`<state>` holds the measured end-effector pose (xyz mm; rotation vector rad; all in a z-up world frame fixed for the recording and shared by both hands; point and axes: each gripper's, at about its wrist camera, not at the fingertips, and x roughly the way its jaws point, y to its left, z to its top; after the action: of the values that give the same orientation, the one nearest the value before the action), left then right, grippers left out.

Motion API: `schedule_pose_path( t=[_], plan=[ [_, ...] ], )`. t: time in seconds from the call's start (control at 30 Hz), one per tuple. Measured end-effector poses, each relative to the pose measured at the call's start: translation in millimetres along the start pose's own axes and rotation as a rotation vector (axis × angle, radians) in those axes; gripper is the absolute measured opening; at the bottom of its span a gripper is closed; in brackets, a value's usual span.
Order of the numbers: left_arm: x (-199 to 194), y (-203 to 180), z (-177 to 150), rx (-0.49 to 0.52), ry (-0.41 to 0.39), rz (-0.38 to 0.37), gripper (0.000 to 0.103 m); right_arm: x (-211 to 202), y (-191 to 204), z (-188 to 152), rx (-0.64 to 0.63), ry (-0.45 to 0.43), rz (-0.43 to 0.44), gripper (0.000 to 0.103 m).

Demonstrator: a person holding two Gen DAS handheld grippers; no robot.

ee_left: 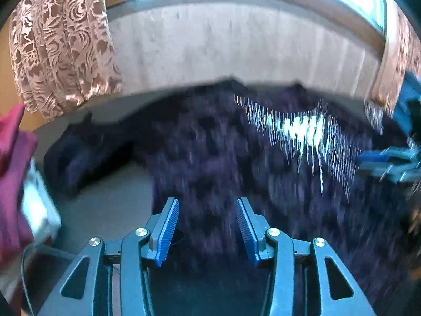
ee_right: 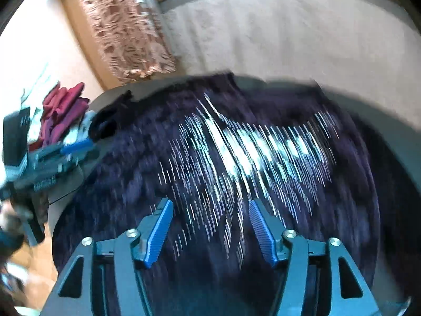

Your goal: Fold clothes

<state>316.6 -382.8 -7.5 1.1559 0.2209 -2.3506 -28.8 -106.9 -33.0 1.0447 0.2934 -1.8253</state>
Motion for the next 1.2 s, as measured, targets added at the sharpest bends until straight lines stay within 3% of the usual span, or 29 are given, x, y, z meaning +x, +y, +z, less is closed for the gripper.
schedule_pose_path(
  t=[0.1, 0.2, 0.27, 0.37, 0.43, 0.47, 0.5, 0.57, 0.67, 0.77, 0.93, 1.07, 1.2],
  plan=[
    [4, 14, -28, -0.018, -0.034, 0.074, 0.063, -17, -20, -32, 0.031, -0.03, -0.052, 0.063],
    [12, 40, -27, -0.155, -0.009, 0.044, 0.077, -23, -37, -45, 0.012, -0.068, -0.062, 0.063],
    [19, 41, -18, -0.165, 0.015, 0.09, 0.085, -21, -48, -38, 0.027, -0.07, -0.069, 0.063],
    [18, 36, -12, -0.17, 0.034, 0.133, 0.084, -17, -55, -24, 0.063, -0.058, -0.084, 0.063],
    [7, 28, -14, -0.158, 0.027, 0.162, 0.073, -26, -52, -26, 0.114, -0.055, -0.05, 0.064],
    [-1, 24, -16, -0.15, 0.009, 0.168, 0.059, -37, -49, -31, 0.145, -0.058, -0.015, 0.065],
    [-9, 20, -18, -0.143, -0.009, 0.175, 0.054, -51, -48, -39, 0.166, -0.076, 0.01, 0.068],
    [-25, 12, -22, -0.128, -0.045, 0.187, 0.054, -87, -48, -57, 0.197, -0.131, 0.037, 0.079],
    [-45, -7, -28, -0.095, -0.105, 0.152, 0.054, -140, -70, -94, 0.271, -0.176, 0.027, 0.084],
    [-38, -21, -36, -0.062, -0.073, 0.139, 0.055, -167, -86, -133, 0.332, -0.157, 0.018, 0.085],
    [-37, -22, -58, -0.121, -0.047, 0.134, 0.055, -169, -76, -170, 0.355, -0.138, 0.043, 0.086],
    [-37, -15, -67, -0.185, -0.02, 0.116, 0.059, -152, -60, -157, 0.317, -0.145, 0.115, 0.086],
    [-36, -23, -64, -0.145, 0.005, 0.158, 0.059, -130, -49, -144, 0.285, -0.124, 0.184, 0.091]
  ],
)
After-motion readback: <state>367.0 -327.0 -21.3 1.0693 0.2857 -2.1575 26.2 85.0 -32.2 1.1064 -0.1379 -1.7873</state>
